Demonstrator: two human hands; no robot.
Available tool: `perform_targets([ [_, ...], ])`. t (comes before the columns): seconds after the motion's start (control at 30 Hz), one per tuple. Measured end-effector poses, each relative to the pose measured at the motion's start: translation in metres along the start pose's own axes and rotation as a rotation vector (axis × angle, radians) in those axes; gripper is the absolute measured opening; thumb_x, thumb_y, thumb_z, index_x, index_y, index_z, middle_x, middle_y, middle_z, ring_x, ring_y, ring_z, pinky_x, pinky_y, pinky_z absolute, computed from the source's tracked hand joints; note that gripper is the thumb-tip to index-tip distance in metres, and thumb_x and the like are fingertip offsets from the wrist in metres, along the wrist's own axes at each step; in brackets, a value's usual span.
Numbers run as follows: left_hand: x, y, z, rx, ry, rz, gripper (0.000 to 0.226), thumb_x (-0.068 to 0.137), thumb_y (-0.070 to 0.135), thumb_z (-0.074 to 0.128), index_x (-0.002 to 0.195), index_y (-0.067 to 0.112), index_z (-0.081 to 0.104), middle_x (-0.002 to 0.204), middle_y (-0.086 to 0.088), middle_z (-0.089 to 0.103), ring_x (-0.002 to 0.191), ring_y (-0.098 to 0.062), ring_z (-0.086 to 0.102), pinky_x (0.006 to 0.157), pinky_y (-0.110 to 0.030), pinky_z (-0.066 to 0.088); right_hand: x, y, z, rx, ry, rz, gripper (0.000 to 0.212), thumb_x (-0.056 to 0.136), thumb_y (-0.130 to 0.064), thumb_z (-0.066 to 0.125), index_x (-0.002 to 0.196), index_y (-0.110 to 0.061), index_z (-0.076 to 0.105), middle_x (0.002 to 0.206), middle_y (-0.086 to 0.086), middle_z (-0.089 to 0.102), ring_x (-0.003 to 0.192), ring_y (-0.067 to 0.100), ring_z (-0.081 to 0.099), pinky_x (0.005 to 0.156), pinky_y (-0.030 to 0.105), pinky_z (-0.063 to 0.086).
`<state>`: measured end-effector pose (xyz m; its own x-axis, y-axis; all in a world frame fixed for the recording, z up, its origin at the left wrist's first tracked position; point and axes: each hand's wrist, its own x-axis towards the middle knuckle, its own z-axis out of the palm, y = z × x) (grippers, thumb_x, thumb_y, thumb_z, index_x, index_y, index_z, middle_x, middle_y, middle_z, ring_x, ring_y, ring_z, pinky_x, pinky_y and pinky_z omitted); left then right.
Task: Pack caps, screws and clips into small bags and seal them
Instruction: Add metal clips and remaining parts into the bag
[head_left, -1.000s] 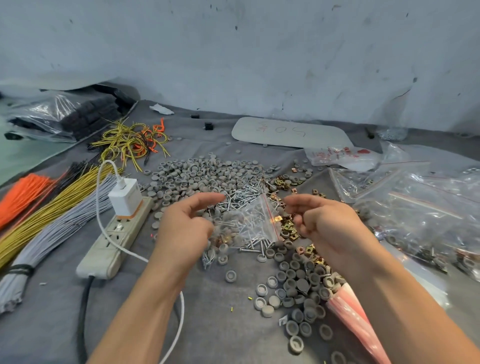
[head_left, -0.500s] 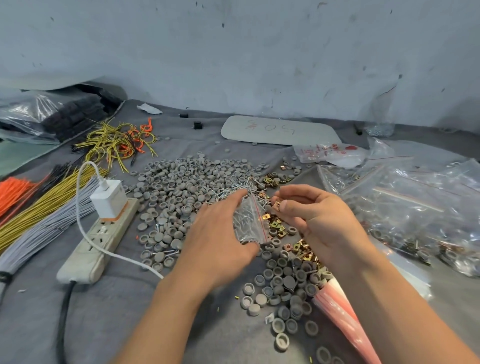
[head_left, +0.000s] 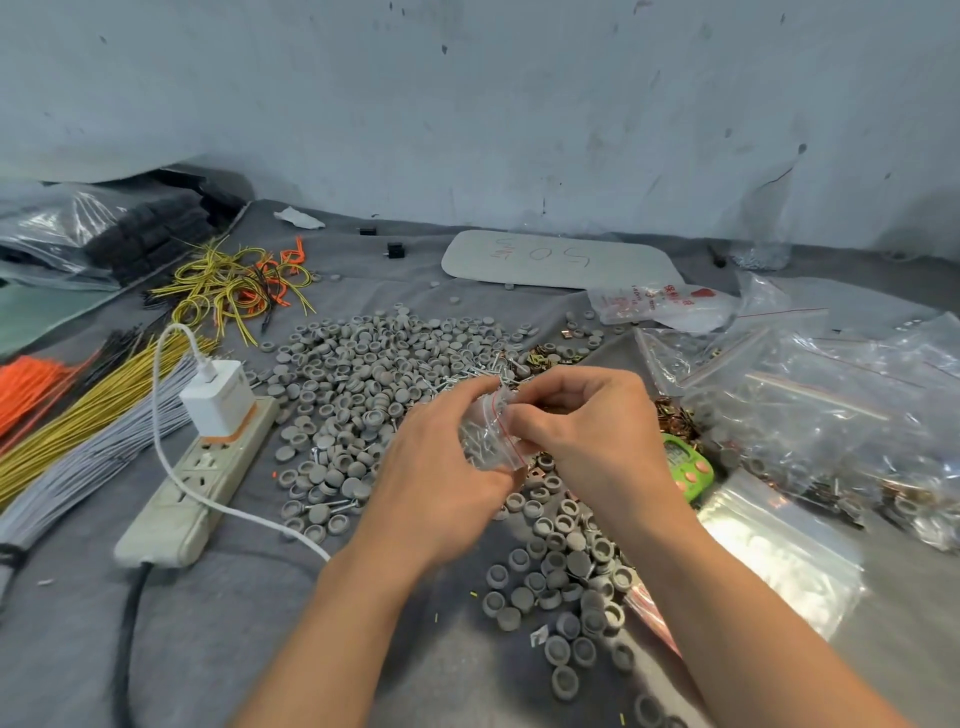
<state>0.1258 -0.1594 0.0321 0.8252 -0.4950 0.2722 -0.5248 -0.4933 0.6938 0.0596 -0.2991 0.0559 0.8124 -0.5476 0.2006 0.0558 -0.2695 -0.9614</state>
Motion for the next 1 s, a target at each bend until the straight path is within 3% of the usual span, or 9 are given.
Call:
perform_targets([
  [0.17, 0.0, -0.004, -0.004, -0.082, -0.015, -0.036, 0.072, 0.074, 0.029, 0.082, 0.135, 0.054, 0.051, 0.119, 0.02, 0.066, 0.11, -0.003, 0.061, 0.093, -0.031, 0.051, 0.003, 0.002, -0.005, 0.261, 0.006, 0.086, 0.018, 0.076, 0.007, 0.085, 0.073, -0.01, 0.079, 0.073, 0.013, 0.076, 0.063, 0.021, 0.073, 0.059, 0.025, 0.058],
  [0.27, 0.001, -0.006, -0.005, -0.101, -0.014, -0.039, 0.07, 0.075, 0.031, 0.083, 0.133, 0.055, 0.051, 0.116, 0.022, 0.066, 0.106, 0.002, 0.06, 0.083, -0.023, 0.047, 0.003, 0.005, -0.008, 0.377, -0.041, 0.115, 0.02, 0.076, 0.013, 0.081, 0.076, -0.007, 0.079, 0.076, 0.014, 0.075, 0.064, 0.018, 0.07, 0.057, 0.022, 0.055],
  [0.37, 0.001, -0.006, -0.005, -0.097, -0.01, -0.033, 0.071, 0.074, 0.032, 0.085, 0.133, 0.053, 0.052, 0.113, 0.022, 0.066, 0.101, 0.008, 0.058, 0.077, -0.013, 0.041, 0.004, 0.006, -0.009, 0.43, -0.092, 0.106, 0.027, 0.077, 0.017, 0.078, 0.074, -0.011, 0.08, 0.08, 0.014, 0.076, 0.064, 0.016, 0.068, 0.056, 0.022, 0.054],
  [0.63, 0.0, -0.004, -0.004, -0.09, -0.013, -0.027, 0.073, 0.07, 0.034, 0.087, 0.133, 0.053, 0.054, 0.113, 0.024, 0.067, 0.101, 0.014, 0.057, 0.076, -0.005, 0.038, 0.003, 0.006, -0.008, 0.481, -0.16, 0.011, 0.032, 0.076, 0.022, 0.074, 0.076, -0.009, 0.079, 0.08, 0.014, 0.075, 0.062, 0.017, 0.064, 0.056, 0.024, 0.052],
  [0.83, 0.0, -0.004, -0.005, -0.114, -0.013, -0.035, 0.073, 0.064, 0.041, 0.084, 0.129, 0.057, 0.054, 0.104, 0.023, 0.07, 0.093, 0.01, 0.063, 0.075, -0.012, 0.045, 0.001, 0.004, 0.002, 0.425, -0.053, 0.0, 0.018, 0.08, 0.007, 0.08, 0.079, -0.011, 0.081, 0.085, 0.016, 0.078, 0.072, 0.022, 0.069, 0.064, 0.027, 0.058],
  [0.9, 0.001, -0.004, -0.005, -0.143, 0.019, -0.042, 0.072, 0.067, 0.042, 0.087, 0.128, 0.058, 0.054, 0.107, 0.019, 0.071, 0.099, 0.005, 0.065, 0.083, -0.018, 0.049, 0.004, 0.002, -0.005, 0.5, 0.009, 0.047, 0.019, 0.082, 0.005, 0.078, 0.079, -0.013, 0.081, 0.088, 0.014, 0.079, 0.078, 0.023, 0.071, 0.066, 0.024, 0.058],
  [0.93, 0.001, -0.005, -0.005, -0.165, 0.033, -0.052, 0.07, 0.069, 0.043, 0.088, 0.128, 0.058, 0.054, 0.109, 0.016, 0.071, 0.102, 0.0, 0.065, 0.088, -0.025, 0.051, 0.006, 0.003, -0.012, 0.459, 0.058, 0.056, 0.019, 0.083, 0.005, 0.078, 0.08, -0.014, 0.081, 0.086, 0.013, 0.079, 0.078, 0.022, 0.071, 0.065, 0.024, 0.057],
  [1.0, 0.002, -0.006, -0.006, -0.234, 0.062, -0.07, 0.064, 0.072, 0.042, 0.089, 0.125, 0.057, 0.057, 0.111, 0.015, 0.071, 0.103, -0.002, 0.067, 0.091, -0.03, 0.051, 0.008, 0.006, -0.029, 0.15, 0.141, 0.055, 0.019, 0.085, 0.001, 0.077, 0.079, -0.017, 0.08, 0.079, 0.005, 0.078, 0.072, 0.015, 0.071, 0.062, 0.025, 0.057],
])
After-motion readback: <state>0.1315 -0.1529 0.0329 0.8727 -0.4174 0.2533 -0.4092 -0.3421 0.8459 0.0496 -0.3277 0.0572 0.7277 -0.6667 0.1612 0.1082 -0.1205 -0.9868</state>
